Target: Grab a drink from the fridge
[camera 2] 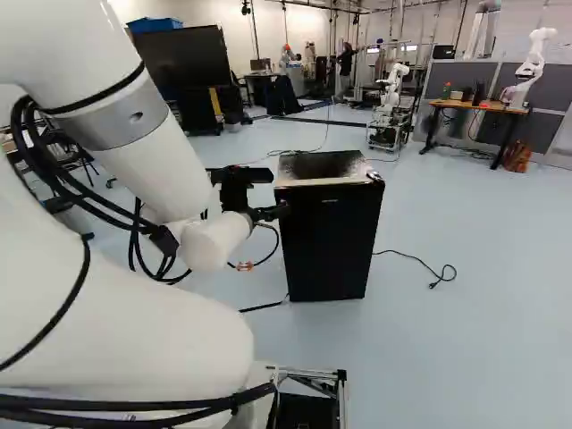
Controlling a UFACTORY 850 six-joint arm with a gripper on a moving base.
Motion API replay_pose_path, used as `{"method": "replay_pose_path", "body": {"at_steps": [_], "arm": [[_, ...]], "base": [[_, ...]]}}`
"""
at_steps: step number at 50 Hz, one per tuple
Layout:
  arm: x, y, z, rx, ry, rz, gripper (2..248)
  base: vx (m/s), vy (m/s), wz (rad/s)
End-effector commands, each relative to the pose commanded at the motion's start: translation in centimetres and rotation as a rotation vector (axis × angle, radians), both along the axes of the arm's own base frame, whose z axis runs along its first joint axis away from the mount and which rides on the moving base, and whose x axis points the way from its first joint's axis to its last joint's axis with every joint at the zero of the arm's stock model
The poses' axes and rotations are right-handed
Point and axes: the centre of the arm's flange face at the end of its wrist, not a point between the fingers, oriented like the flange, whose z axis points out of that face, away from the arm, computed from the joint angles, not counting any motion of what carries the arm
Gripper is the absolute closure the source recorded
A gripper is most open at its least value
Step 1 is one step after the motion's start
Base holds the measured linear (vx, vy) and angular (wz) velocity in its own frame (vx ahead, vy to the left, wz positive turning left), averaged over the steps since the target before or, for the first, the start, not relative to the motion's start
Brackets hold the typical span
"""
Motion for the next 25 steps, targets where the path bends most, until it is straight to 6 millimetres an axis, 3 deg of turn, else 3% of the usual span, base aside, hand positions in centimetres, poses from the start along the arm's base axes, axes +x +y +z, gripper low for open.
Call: {"method": "replay_pose_path", "body": {"at_steps": [25], "arm": [[0.7,2.2,0.1,0.006,0.004,0.063,3]], "base": [[0.000,0.000,0.000]]}}
